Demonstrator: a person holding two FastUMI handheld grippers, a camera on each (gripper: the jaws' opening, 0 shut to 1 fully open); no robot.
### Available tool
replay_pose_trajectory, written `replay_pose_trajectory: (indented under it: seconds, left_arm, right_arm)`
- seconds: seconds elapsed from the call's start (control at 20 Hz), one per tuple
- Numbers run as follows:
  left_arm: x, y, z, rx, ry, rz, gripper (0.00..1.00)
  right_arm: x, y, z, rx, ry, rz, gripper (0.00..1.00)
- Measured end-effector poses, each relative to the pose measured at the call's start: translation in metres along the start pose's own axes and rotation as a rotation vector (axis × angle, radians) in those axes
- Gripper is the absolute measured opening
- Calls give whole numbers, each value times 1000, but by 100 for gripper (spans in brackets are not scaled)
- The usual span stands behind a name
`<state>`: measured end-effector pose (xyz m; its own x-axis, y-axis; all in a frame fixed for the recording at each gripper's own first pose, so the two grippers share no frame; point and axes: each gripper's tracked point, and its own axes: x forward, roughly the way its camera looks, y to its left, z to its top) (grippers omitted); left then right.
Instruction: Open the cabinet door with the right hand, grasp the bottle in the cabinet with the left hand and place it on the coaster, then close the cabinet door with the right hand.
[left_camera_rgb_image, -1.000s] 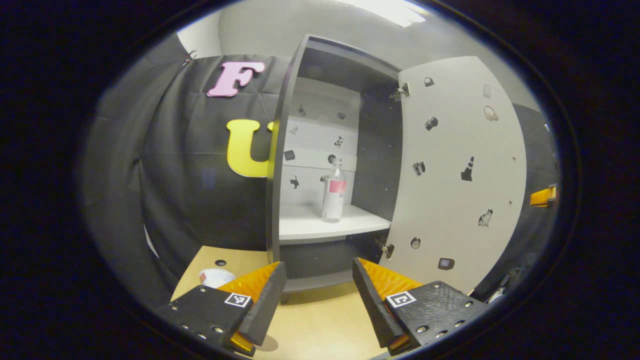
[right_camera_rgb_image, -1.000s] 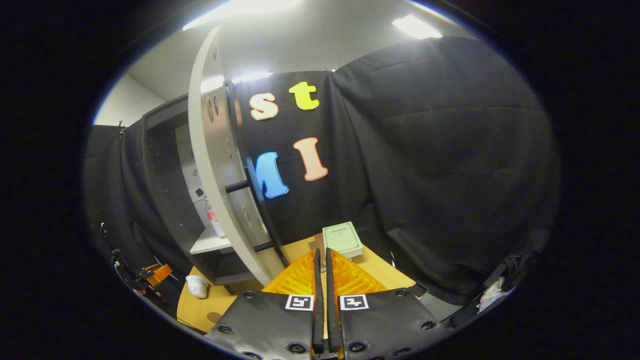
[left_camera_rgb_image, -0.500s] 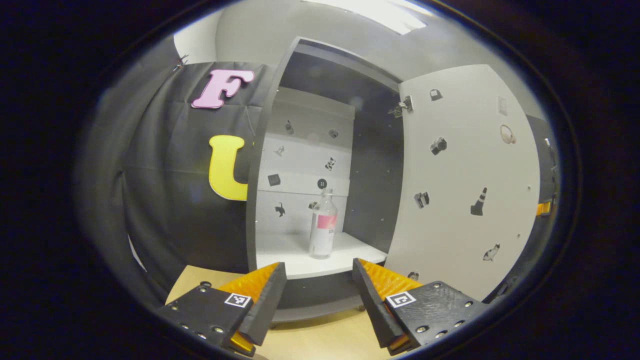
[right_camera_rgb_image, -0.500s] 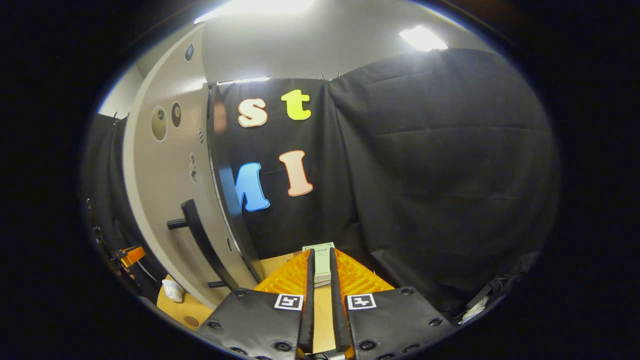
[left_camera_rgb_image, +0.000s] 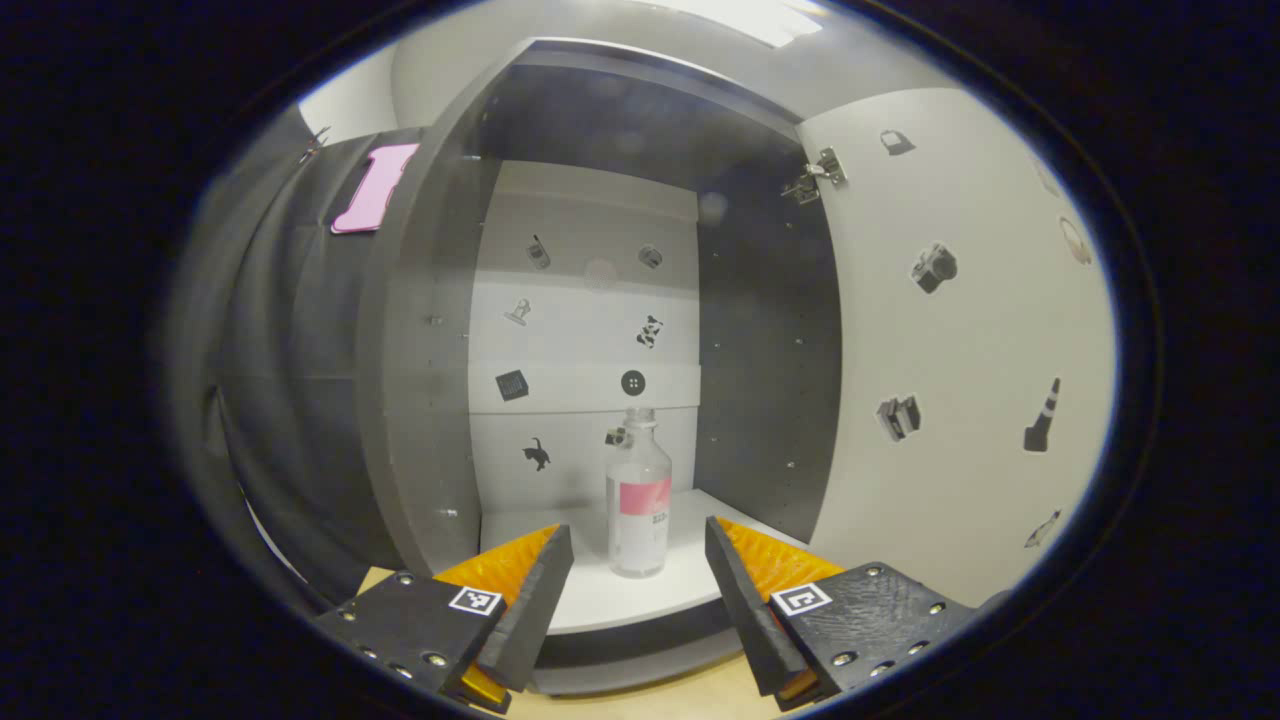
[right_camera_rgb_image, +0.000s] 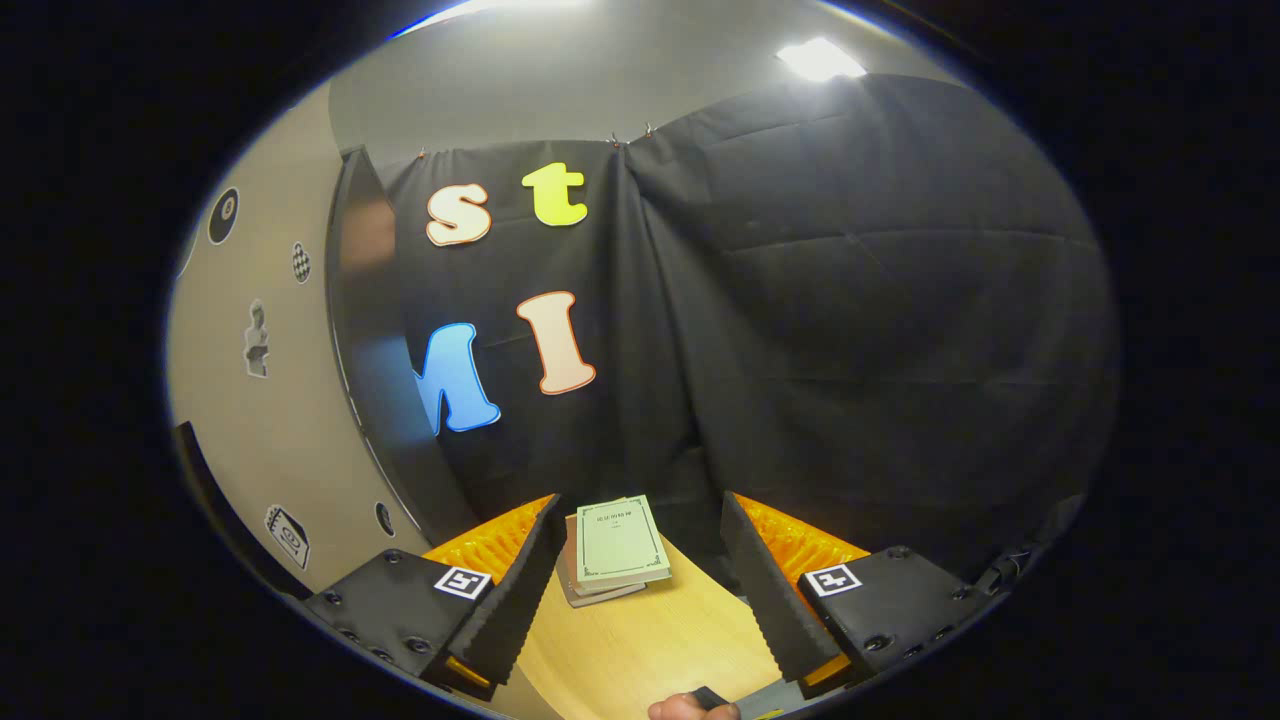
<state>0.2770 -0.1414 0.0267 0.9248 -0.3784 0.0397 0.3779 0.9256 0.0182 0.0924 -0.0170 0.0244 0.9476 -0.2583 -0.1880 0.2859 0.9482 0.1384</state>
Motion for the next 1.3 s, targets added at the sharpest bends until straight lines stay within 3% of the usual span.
replay_pose_trajectory:
  seconds: [0.4,0.9,1.0,1.3]
  left_arm:
    - [74,-4,-1,103,-45,44,81]
    - [142,0,-31,-11,5,33,80]
    - [148,3,-35,-28,5,36,84]
    - [152,4,-32,-130,-39,13,80]
  right_arm:
    - [41,-31,-3,30,22,-41,98]
    - [82,-50,-7,17,52,-60,98]
    - [89,-51,-10,16,64,-55,98]
    - [105,-50,-16,27,83,-37,98]
